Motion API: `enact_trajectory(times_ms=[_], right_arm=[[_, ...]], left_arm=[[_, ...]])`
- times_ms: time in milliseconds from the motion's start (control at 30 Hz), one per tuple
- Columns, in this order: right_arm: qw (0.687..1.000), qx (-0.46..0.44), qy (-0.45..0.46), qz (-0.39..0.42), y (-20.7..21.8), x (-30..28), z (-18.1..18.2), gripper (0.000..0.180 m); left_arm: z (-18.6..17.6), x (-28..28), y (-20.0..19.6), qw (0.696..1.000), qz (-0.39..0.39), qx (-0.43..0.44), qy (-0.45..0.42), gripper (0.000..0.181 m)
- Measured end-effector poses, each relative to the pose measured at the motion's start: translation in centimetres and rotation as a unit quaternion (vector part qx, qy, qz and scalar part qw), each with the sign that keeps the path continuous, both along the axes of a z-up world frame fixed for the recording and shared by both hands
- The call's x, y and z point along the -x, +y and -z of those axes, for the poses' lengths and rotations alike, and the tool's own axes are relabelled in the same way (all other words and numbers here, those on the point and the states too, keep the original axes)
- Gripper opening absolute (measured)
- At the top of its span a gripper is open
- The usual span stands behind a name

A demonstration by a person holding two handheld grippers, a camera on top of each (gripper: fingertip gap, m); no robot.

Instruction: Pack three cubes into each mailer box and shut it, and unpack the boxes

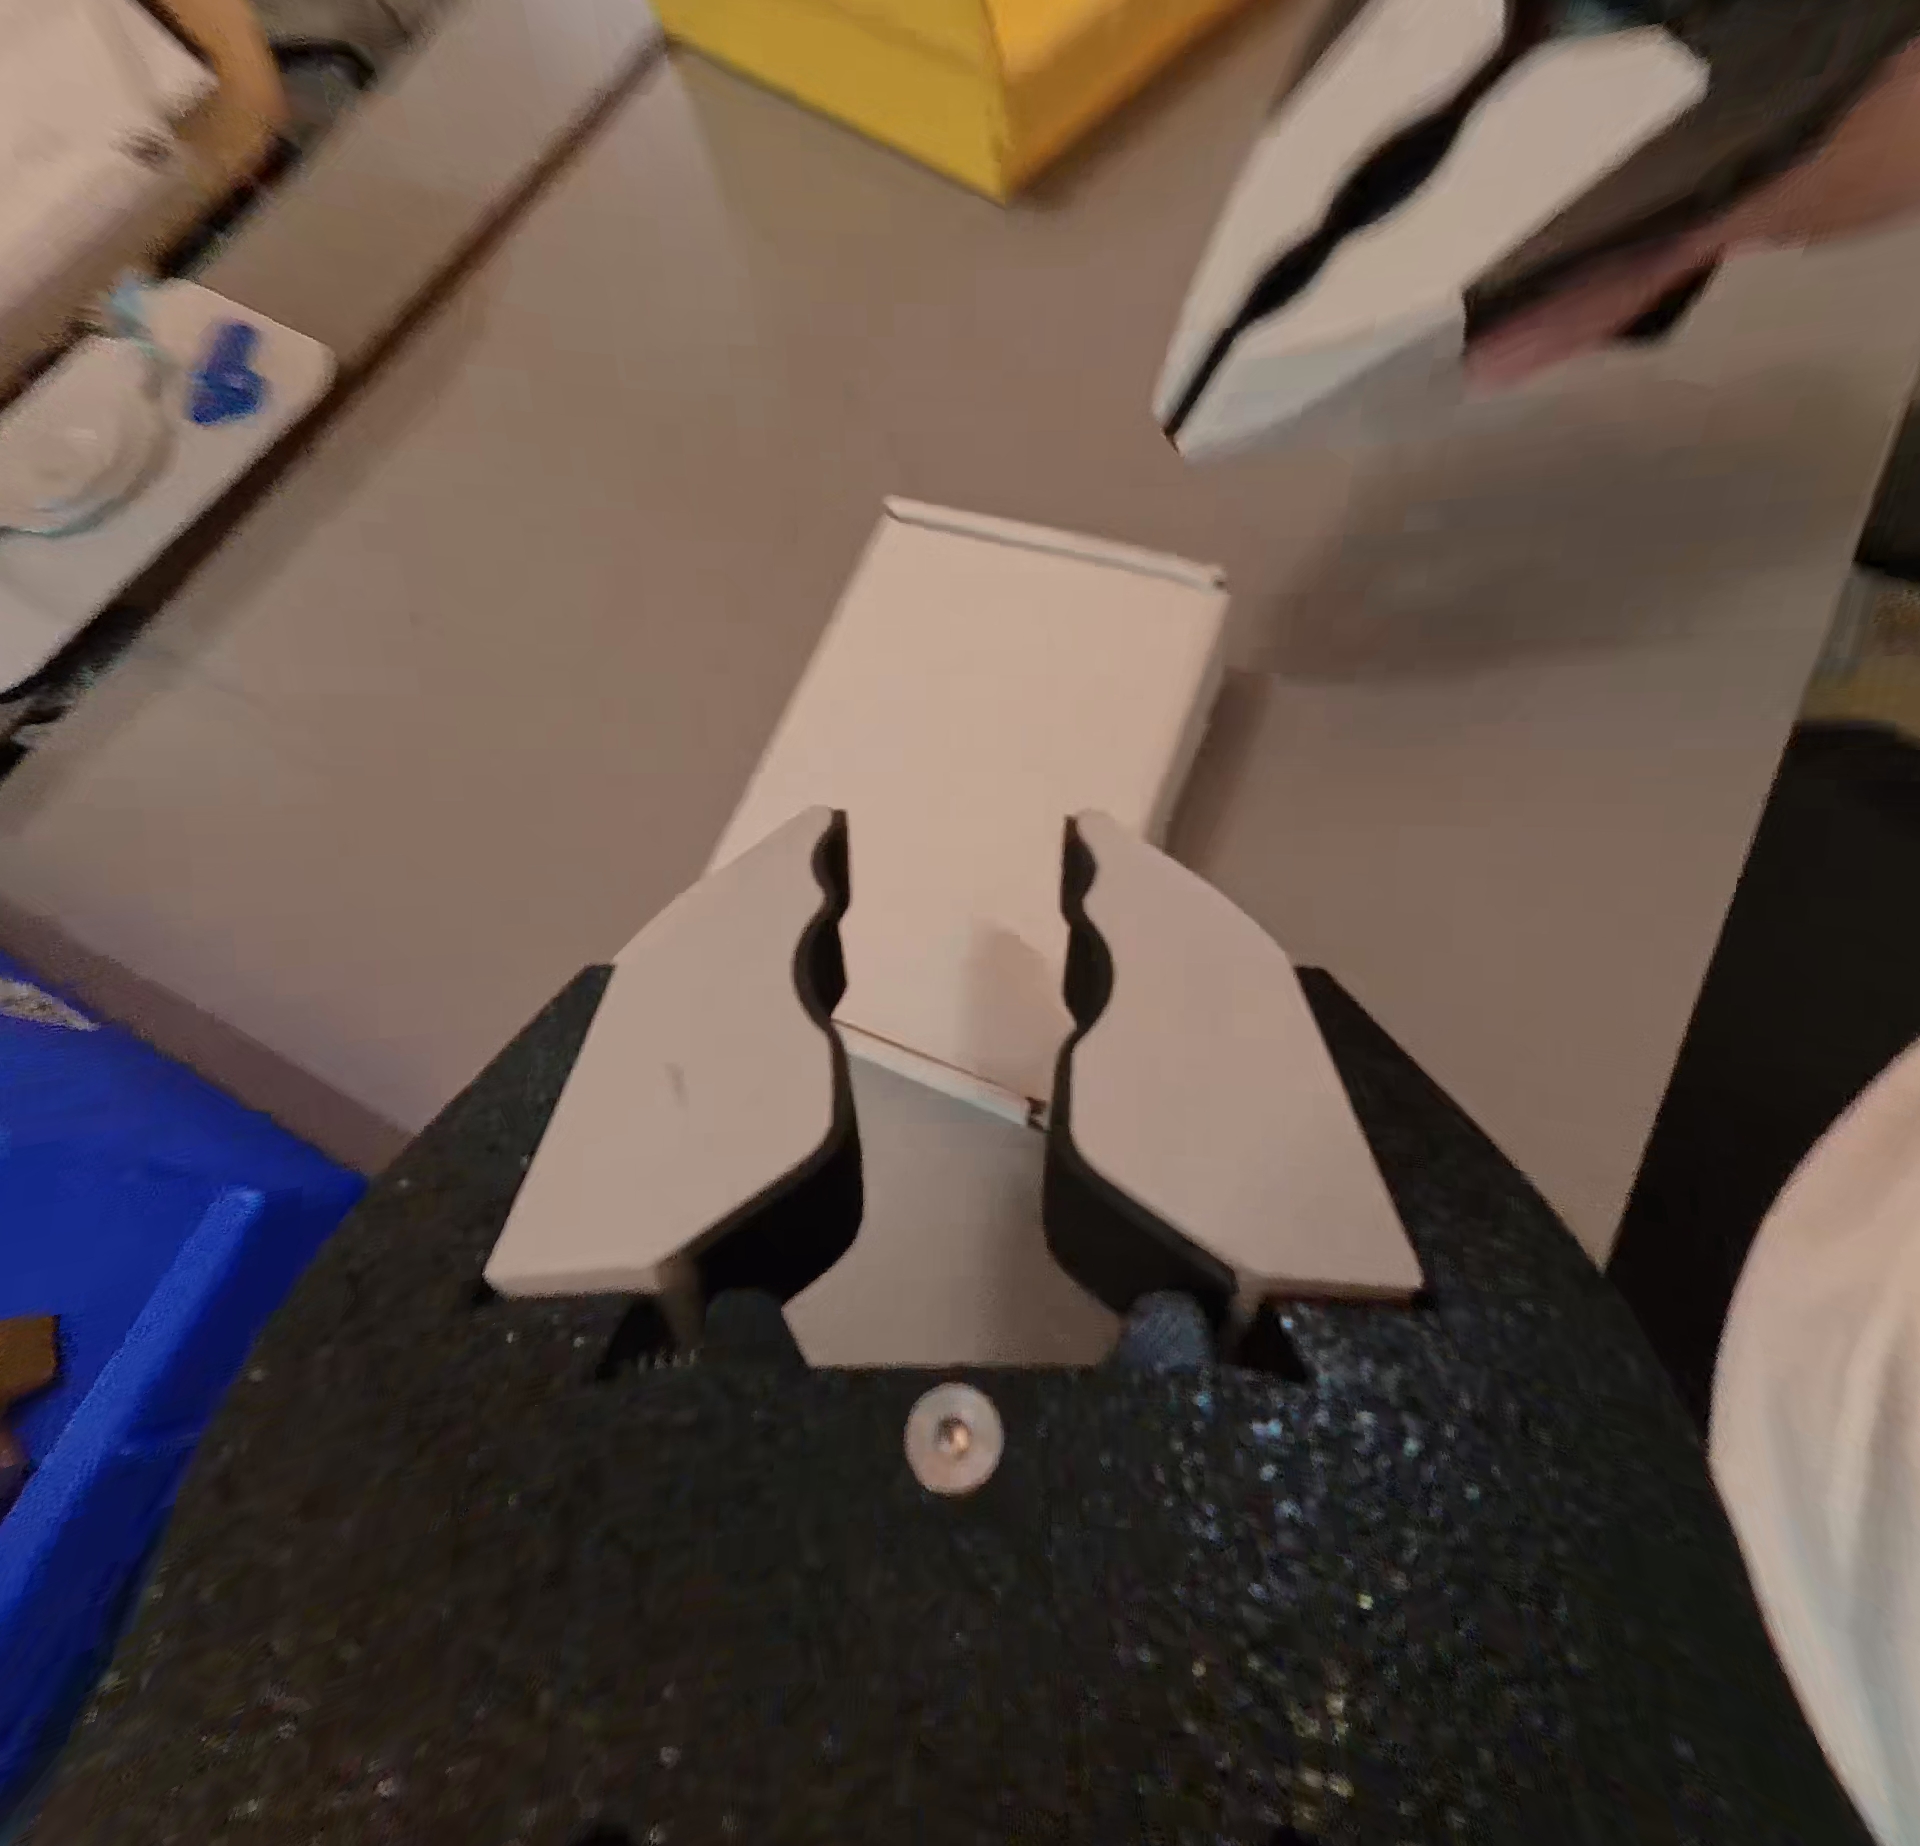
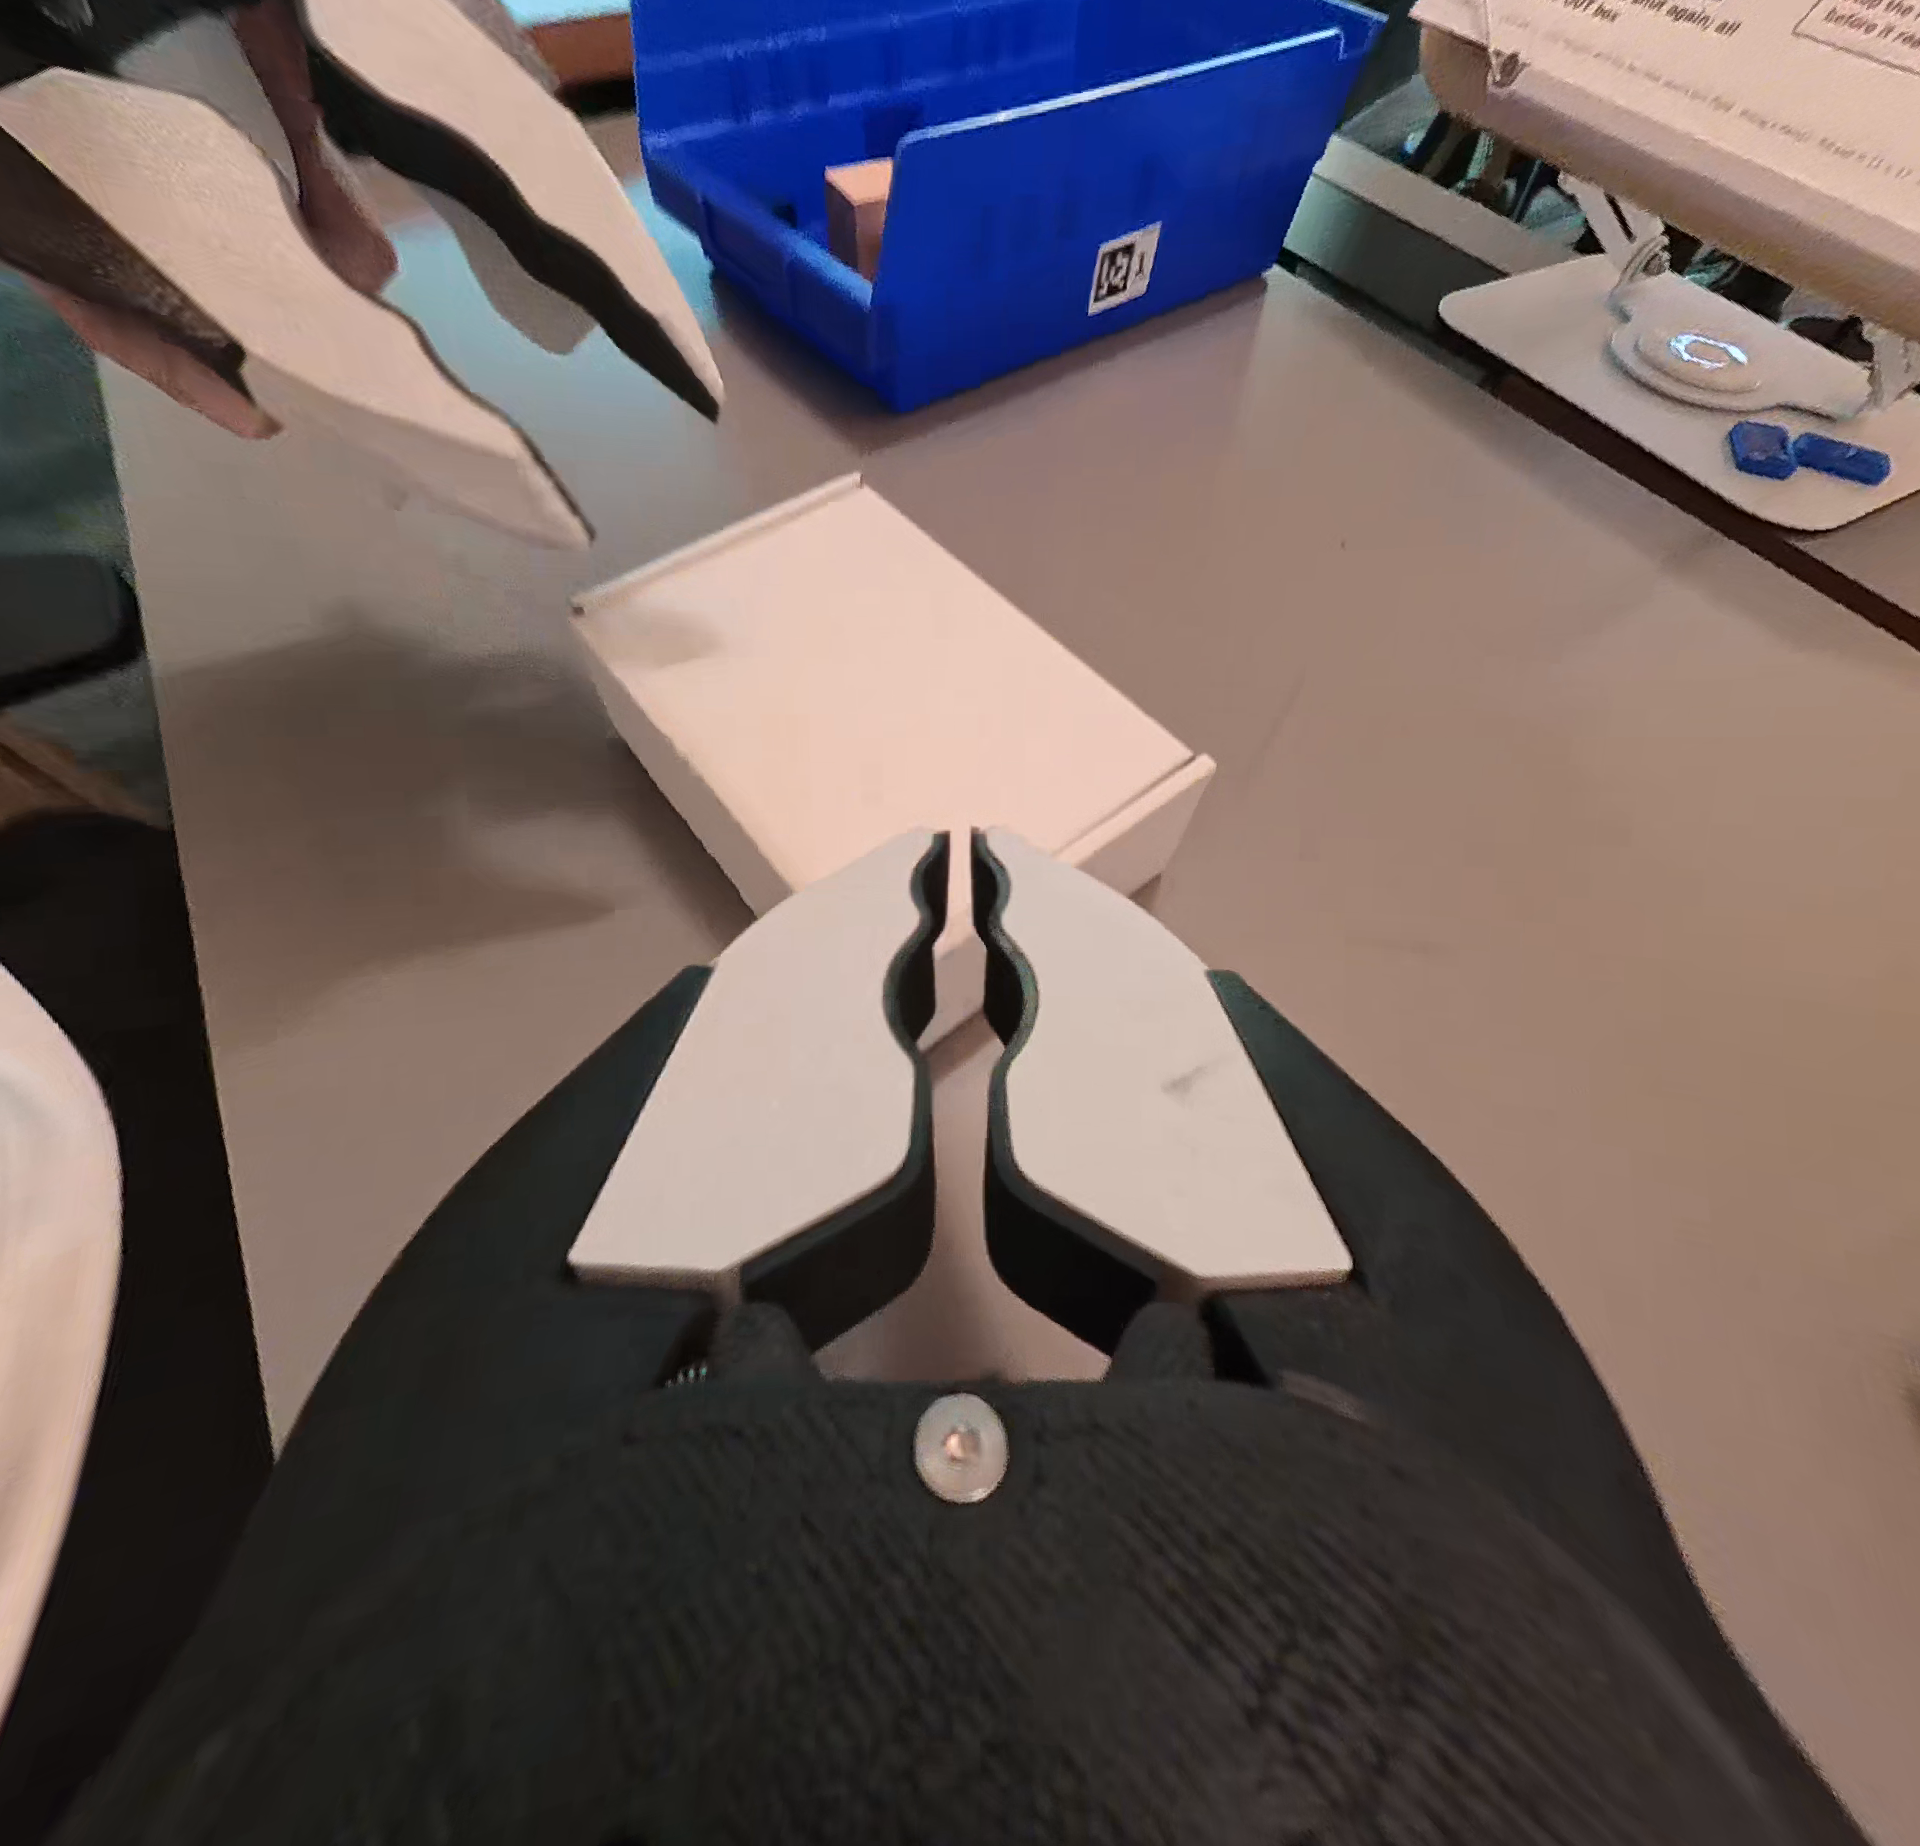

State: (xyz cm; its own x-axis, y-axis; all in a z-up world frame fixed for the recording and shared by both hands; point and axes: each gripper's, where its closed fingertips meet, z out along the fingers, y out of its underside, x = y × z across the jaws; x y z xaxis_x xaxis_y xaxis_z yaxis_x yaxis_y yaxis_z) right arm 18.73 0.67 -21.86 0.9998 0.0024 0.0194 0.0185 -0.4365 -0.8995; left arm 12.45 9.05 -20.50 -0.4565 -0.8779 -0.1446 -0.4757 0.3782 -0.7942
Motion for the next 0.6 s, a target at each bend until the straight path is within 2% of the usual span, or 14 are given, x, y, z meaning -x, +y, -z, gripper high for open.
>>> enact_trajectory(times_ms=[33, 100, 167, 333, 467, 600], right_arm=[[1.000, -0.009, 0.014, 0.005, 0.4, -0.1, -0.1, 0.000], [0.999, -0.013, 0.039, 0.017, 0.9, -0.4, 0.1, 0.000], [0.998, 0.000, 0.065, 0.022, 1.3, -0.3, 0.8, 0.002], [0.986, 0.003, 0.165, 0.014, 2.0, 0.4, 1.2, 0.000], [0.966, 0.031, 0.255, 0.026, 1.9, -0.2, 2.0, 0.000], [0.948, 0.023, 0.314, 0.038, 1.7, -0.8, 1.7, 0.000]], left_arm=[[-0.9, -0.2, 0.8, 0.999, -0.018, 0.022, -0.023, 0.029], [-2.4, -0.2, 2.2, 0.994, -0.045, 0.083, -0.061, 0.000], [-3.5, 0.1, 3.1, 0.981, -0.056, 0.166, -0.083, 0.000], [-3.1, 0.8, 4.0, 0.937, -0.061, 0.341, -0.044, 0.003], [-2.1, 0.8, 4.4, 0.915, -0.062, 0.398, -0.018, 0.006], [-1.2, 1.2, 4.5, 0.918, -0.062, 0.392, 0.011, 0.009]])
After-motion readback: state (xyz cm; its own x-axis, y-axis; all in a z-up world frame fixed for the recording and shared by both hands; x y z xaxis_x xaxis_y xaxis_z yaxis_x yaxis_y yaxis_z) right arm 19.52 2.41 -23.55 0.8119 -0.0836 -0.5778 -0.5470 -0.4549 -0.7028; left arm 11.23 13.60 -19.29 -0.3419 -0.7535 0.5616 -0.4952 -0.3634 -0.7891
